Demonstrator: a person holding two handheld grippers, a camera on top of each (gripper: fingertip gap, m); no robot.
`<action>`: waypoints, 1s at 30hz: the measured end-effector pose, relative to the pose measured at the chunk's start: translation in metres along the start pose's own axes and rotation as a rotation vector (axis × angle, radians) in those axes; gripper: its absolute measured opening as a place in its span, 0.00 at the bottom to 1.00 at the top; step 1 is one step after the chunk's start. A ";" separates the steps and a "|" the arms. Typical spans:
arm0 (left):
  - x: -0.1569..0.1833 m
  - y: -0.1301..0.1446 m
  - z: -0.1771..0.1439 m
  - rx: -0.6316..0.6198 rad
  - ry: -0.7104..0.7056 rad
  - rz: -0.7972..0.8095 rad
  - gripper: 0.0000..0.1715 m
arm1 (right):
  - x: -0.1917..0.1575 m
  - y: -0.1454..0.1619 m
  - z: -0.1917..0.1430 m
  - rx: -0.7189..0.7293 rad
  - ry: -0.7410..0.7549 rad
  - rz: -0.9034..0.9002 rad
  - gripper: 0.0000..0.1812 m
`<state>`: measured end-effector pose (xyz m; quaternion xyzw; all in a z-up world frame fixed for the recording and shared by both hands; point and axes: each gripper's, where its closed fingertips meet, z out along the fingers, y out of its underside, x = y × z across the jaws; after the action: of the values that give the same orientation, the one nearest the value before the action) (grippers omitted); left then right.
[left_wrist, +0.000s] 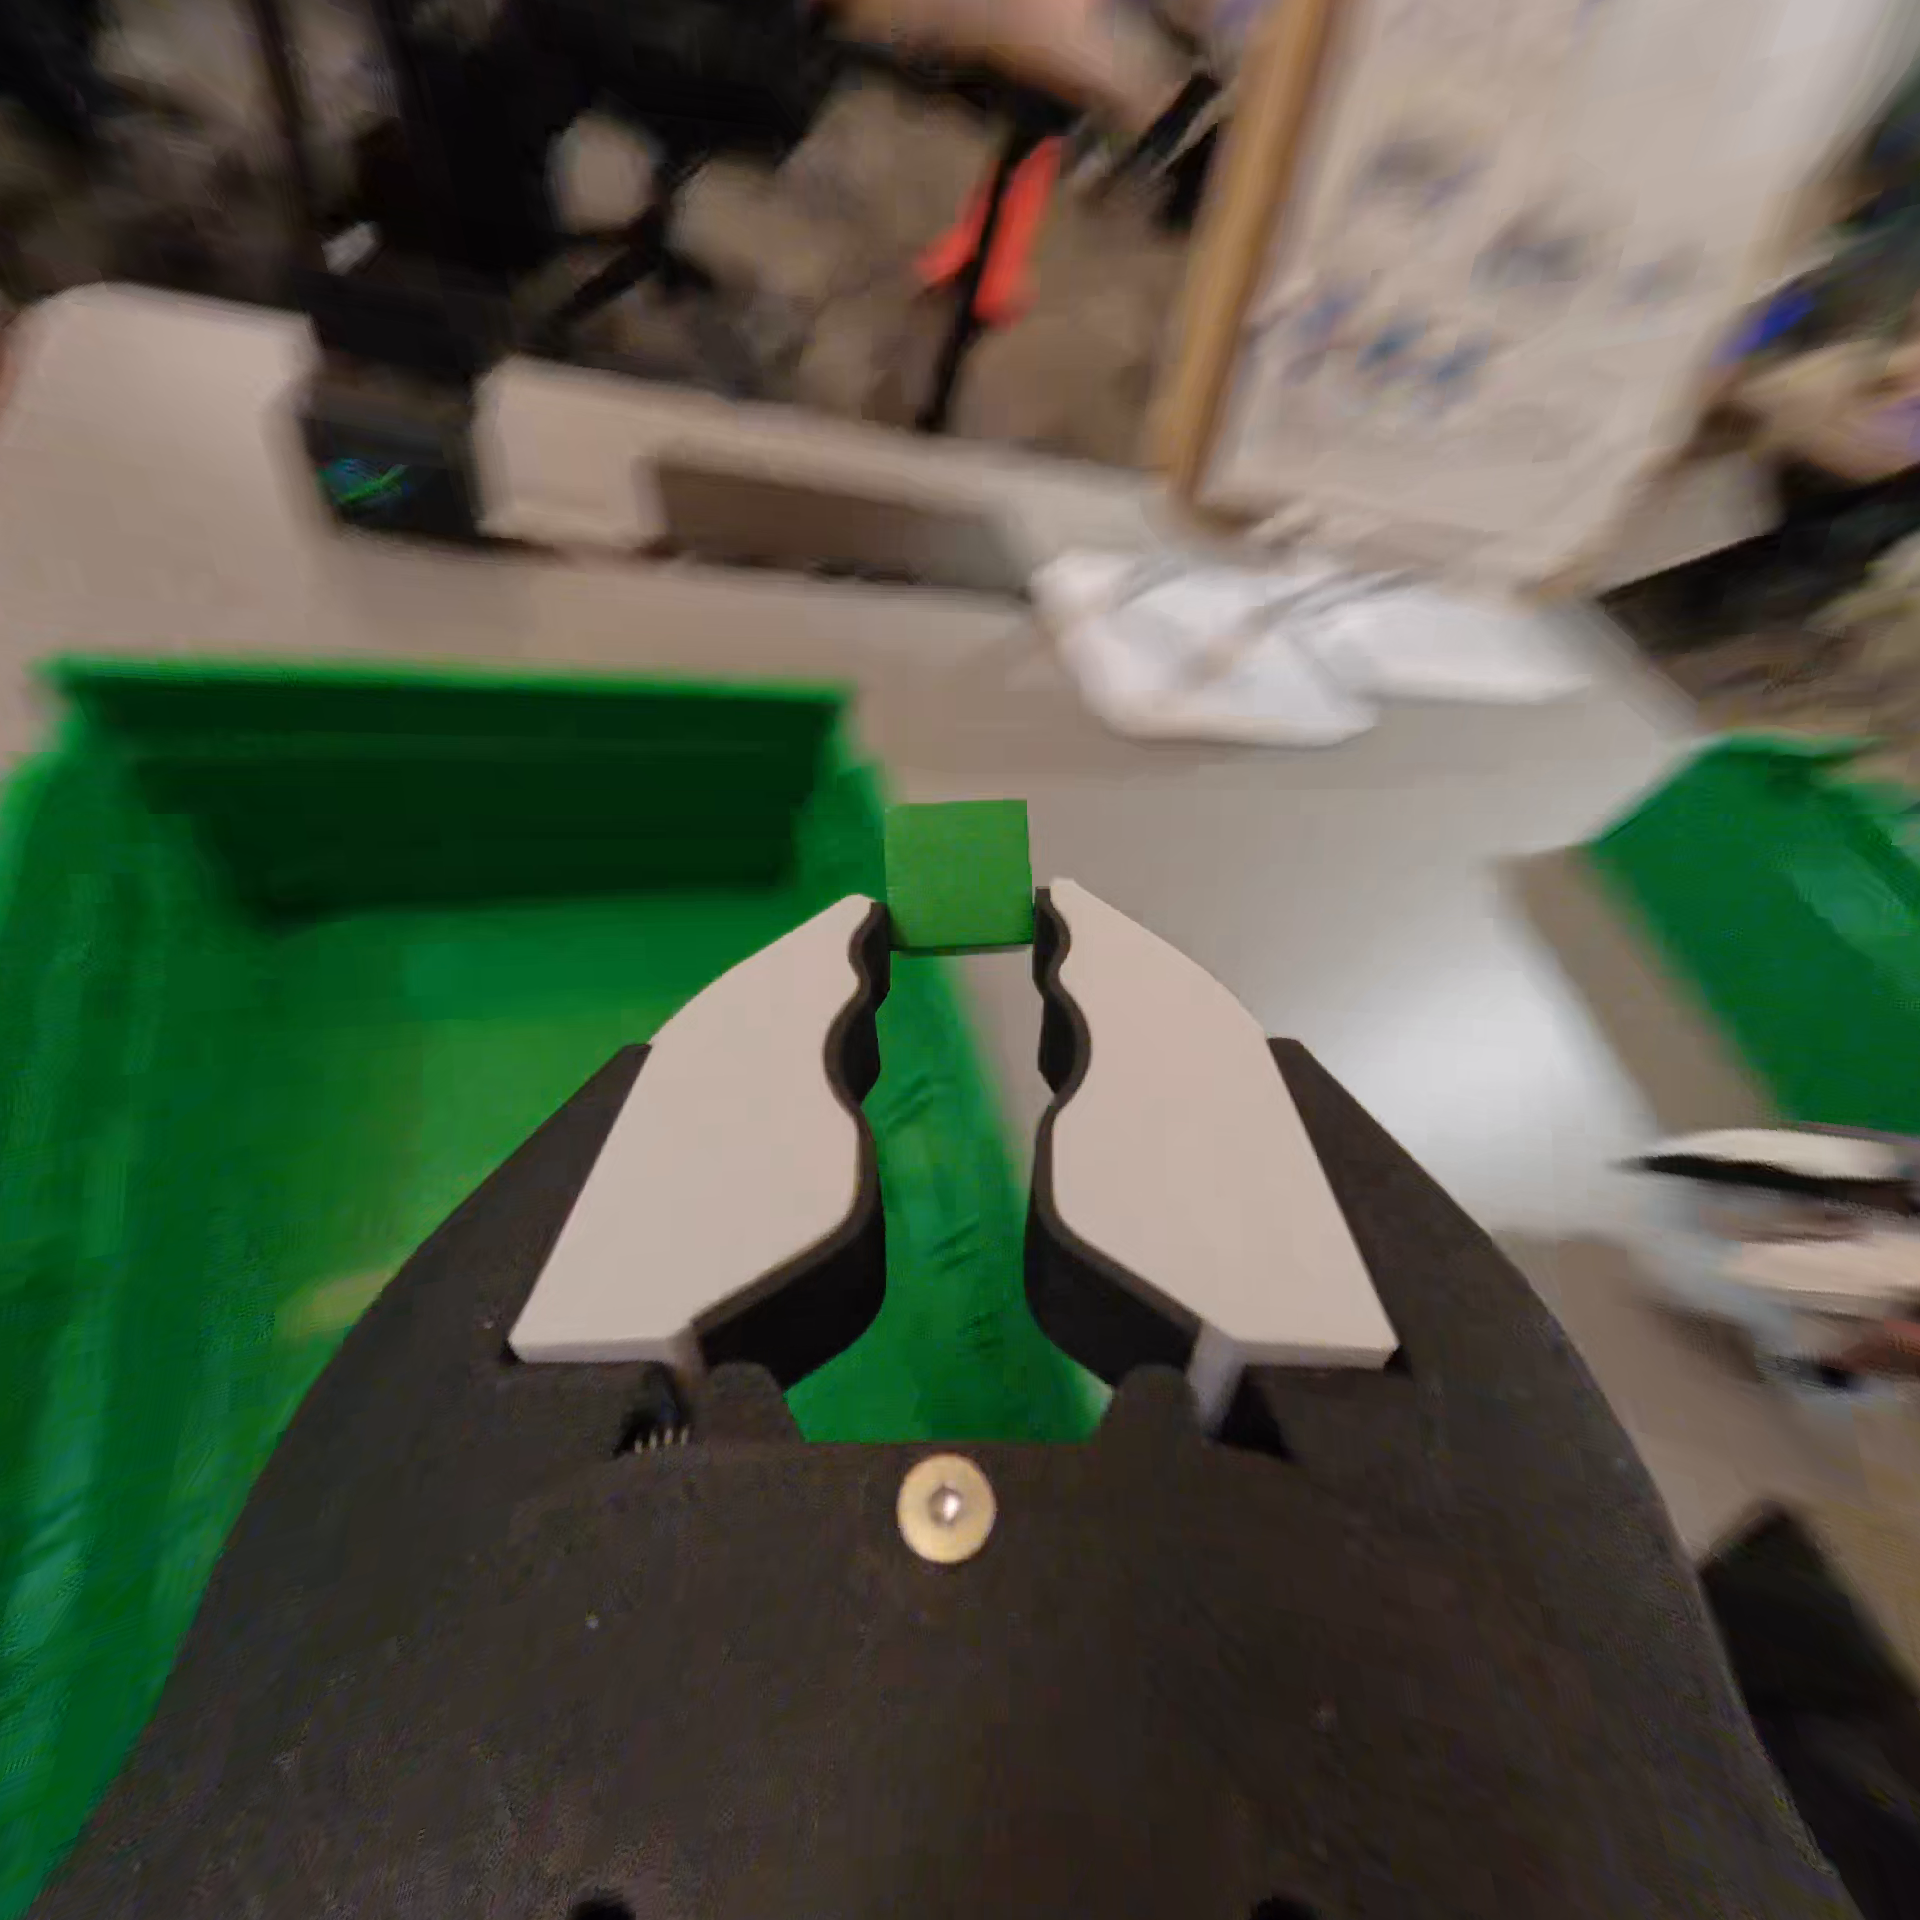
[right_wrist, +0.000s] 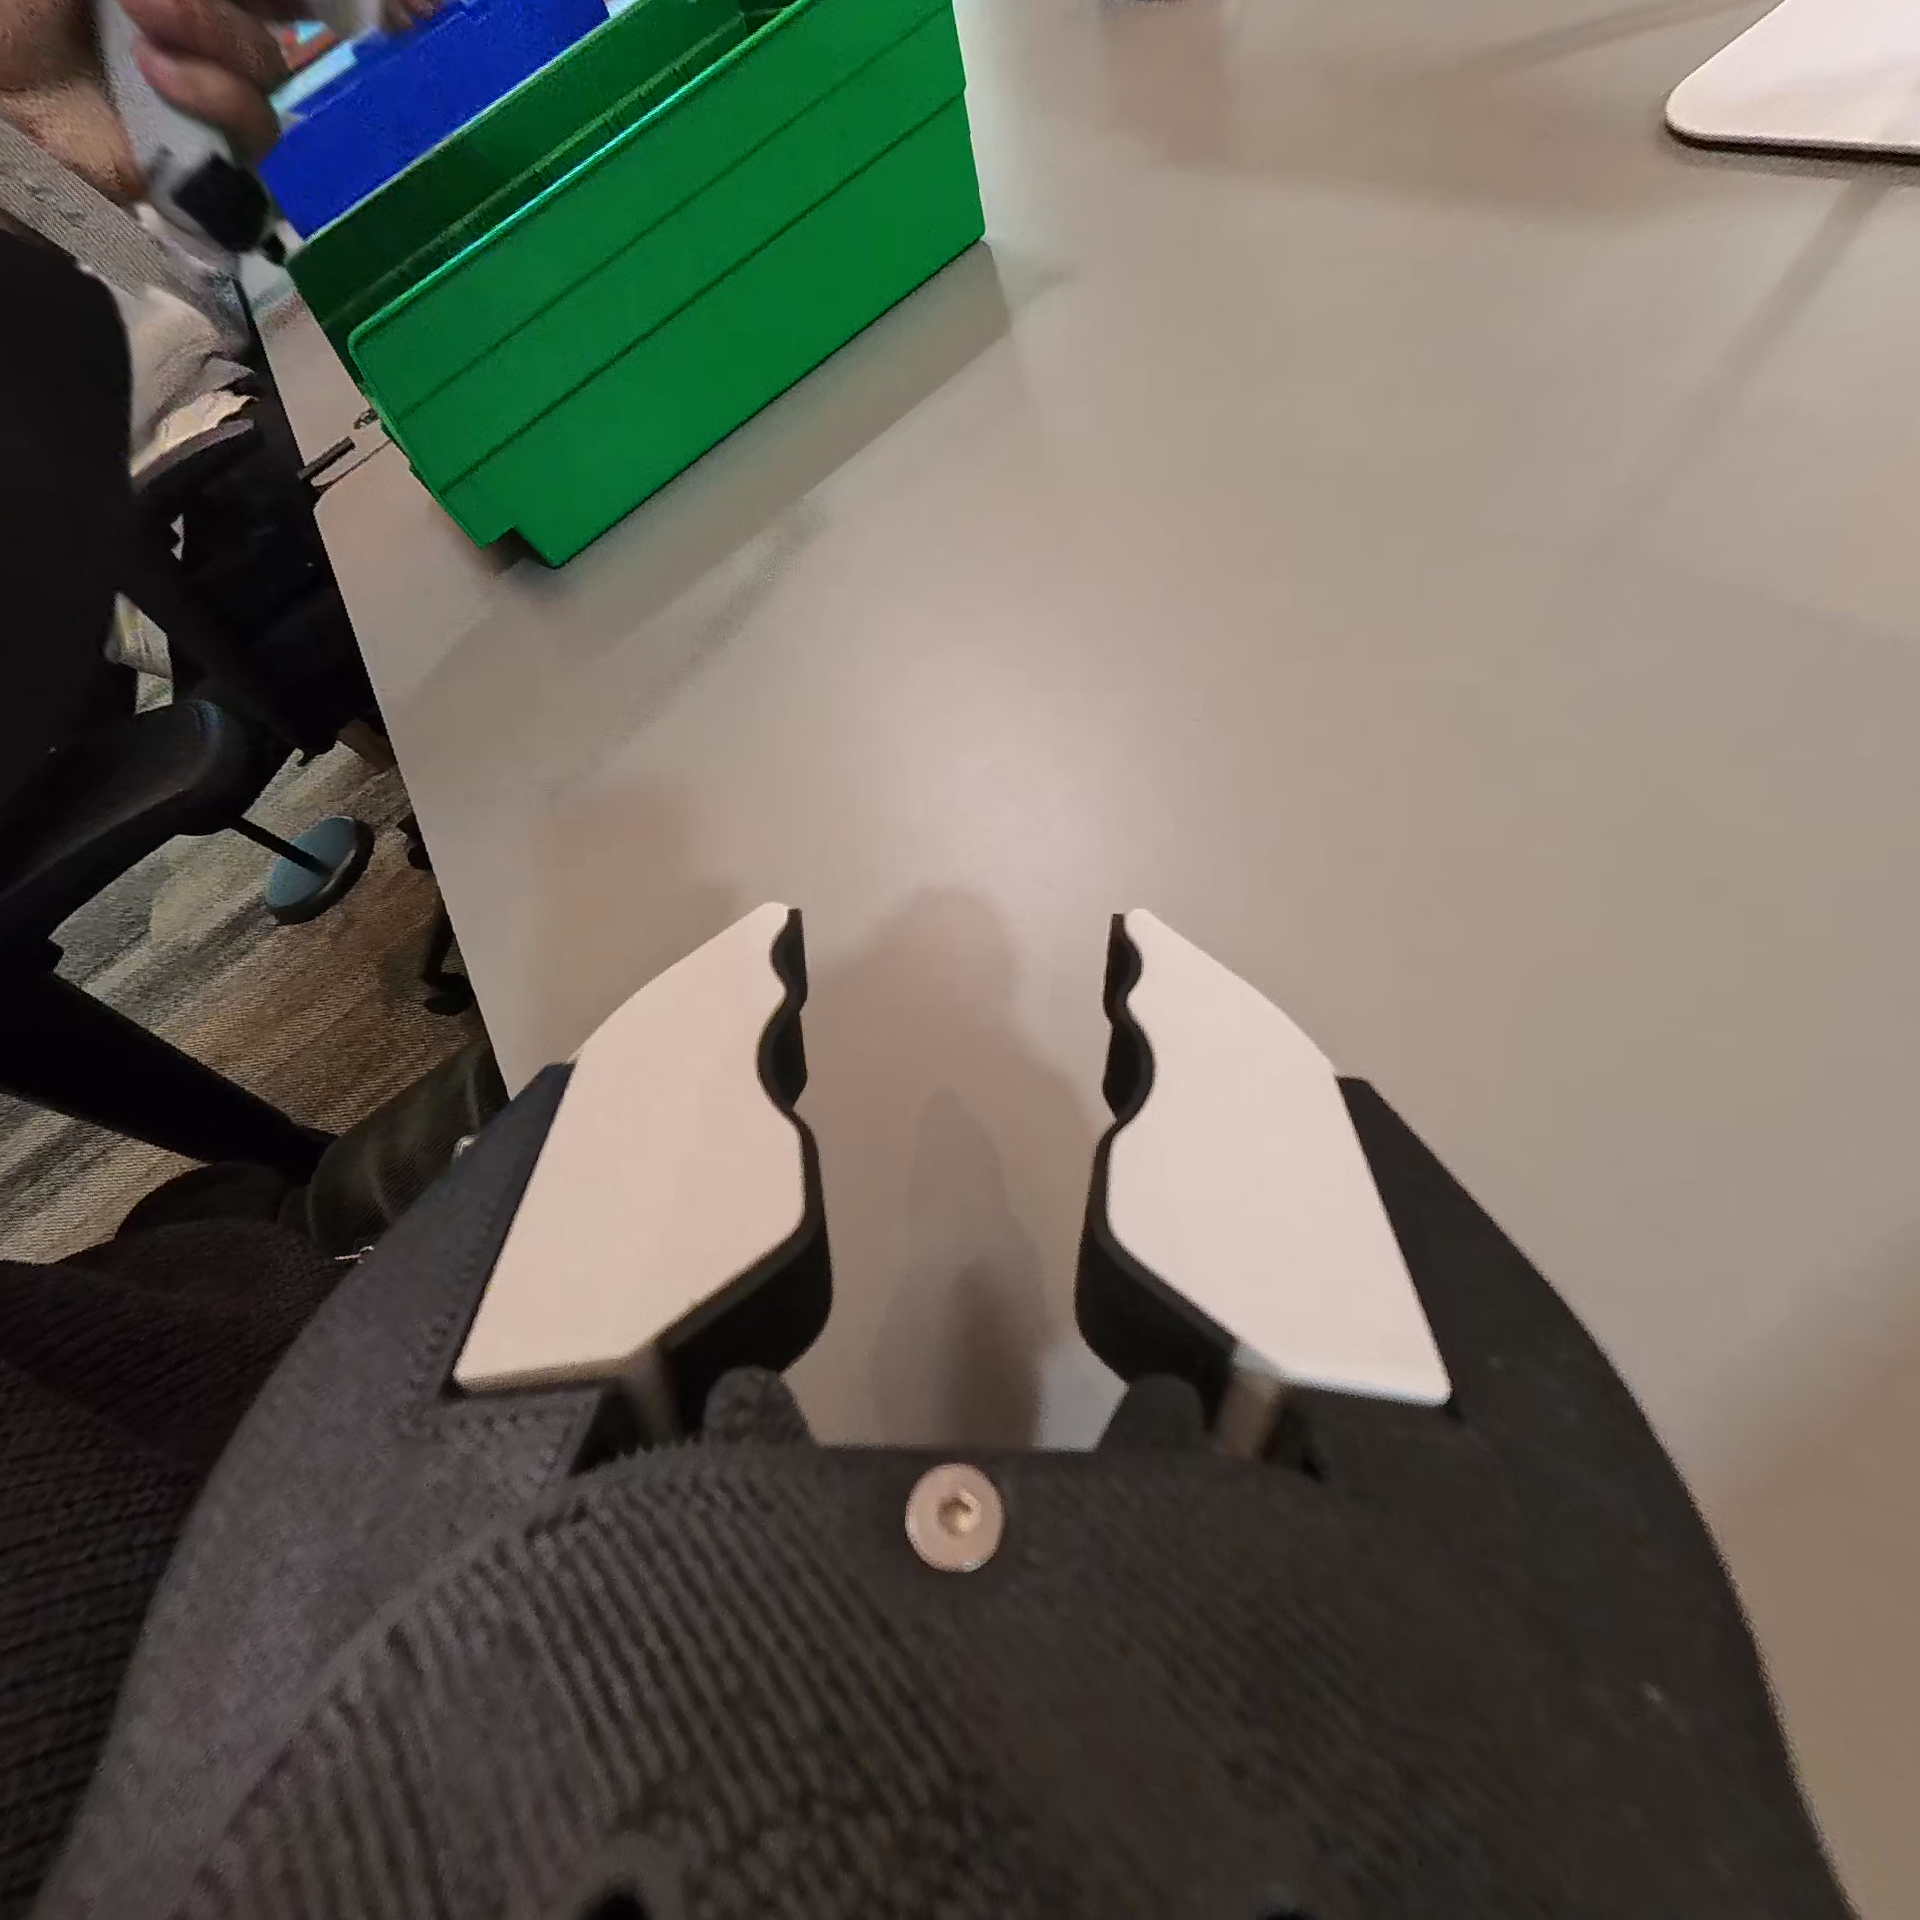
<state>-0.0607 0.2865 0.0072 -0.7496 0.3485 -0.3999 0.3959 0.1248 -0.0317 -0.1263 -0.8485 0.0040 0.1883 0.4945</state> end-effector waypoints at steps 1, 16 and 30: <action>0.027 -0.016 -0.006 0.074 0.127 -0.035 0.16 | -0.001 0.000 0.000 0.002 -0.004 0.001 0.31; 0.325 0.107 0.050 0.068 1.046 -0.336 0.16 | -0.008 -0.081 -0.079 0.586 -0.240 0.189 0.29; 0.337 0.151 0.047 0.024 1.161 -0.062 0.16 | -0.043 -0.064 -0.049 0.439 -0.444 0.265 0.26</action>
<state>0.0973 -0.0488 -0.0329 -0.4126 0.4819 -0.7608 0.1367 0.1131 -0.0476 -0.0371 -0.6523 0.0469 0.4257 0.6253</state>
